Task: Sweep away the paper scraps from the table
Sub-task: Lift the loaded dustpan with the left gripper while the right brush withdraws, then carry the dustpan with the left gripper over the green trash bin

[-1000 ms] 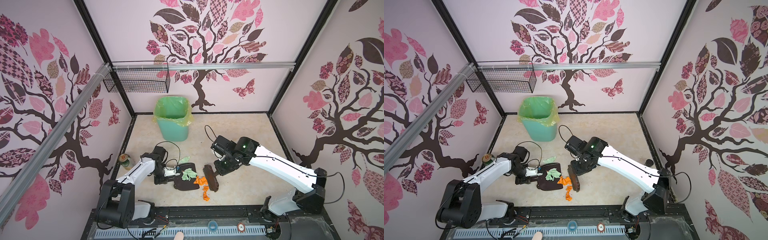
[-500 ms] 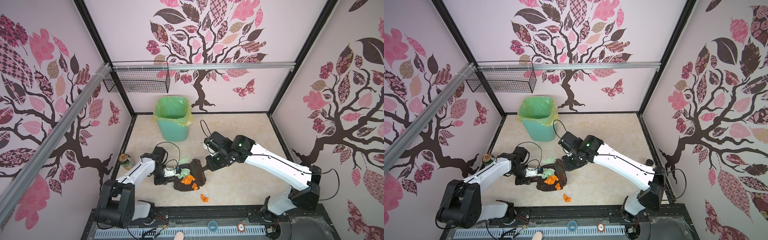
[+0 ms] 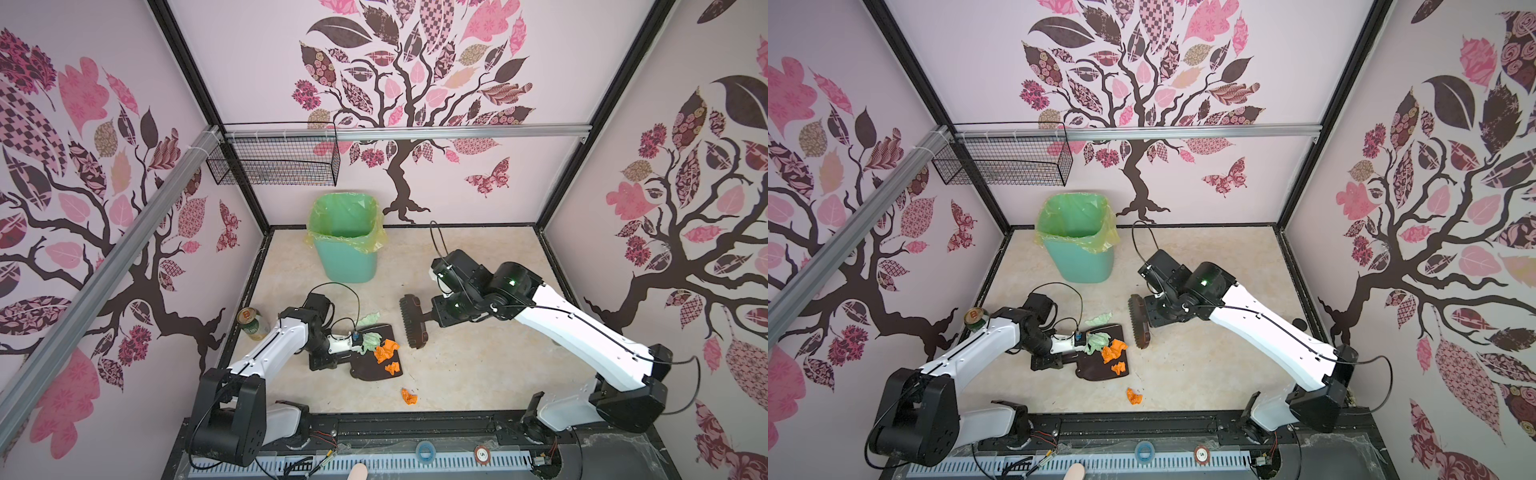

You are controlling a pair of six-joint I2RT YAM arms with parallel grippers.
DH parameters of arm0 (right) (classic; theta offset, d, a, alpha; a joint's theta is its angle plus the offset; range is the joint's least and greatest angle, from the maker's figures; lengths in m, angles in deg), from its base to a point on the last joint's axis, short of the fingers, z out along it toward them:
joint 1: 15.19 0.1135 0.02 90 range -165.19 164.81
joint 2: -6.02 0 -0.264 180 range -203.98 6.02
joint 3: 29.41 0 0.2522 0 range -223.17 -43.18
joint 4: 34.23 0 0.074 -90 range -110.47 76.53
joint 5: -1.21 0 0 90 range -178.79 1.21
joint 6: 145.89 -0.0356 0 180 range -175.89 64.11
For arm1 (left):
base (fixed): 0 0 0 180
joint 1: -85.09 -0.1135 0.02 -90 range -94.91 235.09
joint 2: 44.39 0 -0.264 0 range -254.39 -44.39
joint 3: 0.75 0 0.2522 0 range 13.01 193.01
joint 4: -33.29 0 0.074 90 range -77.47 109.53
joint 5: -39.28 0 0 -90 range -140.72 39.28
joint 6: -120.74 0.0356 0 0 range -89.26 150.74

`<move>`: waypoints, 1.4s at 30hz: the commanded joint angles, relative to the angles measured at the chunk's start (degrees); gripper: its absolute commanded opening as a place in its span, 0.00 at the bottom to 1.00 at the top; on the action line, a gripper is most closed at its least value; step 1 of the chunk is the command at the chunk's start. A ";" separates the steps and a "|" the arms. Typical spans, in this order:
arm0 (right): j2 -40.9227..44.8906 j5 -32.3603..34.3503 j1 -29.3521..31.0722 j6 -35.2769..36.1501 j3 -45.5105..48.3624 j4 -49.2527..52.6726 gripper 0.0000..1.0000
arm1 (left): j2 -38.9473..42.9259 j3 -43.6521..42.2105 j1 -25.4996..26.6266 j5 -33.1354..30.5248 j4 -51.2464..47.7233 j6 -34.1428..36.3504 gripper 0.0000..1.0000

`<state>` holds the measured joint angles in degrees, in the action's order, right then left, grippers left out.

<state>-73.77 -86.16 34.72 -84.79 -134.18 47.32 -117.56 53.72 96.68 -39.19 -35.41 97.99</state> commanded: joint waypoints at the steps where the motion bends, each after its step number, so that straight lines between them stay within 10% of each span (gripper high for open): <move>1: 4.80 3.22 -1.68 1.05 1.68 3.50 0.00 | 1.60 0.65 -0.73 2.31 -1.32 -0.36 0.07; 23: 7.12 3.30 -4.82 4.20 9.57 1.25 0.00 | 9.15 16.97 -4.64 0.06 -20.46 5.86 0.00; 42: 8.84 2.20 -5.00 5.53 15.03 -1.22 0.00 | -11.18 54.87 -9.08 1.36 -46.41 15.30 0.01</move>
<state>-67.08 -84.08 30.04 -79.85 -119.27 46.54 -127.33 103.53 88.16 -39.45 -73.07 111.80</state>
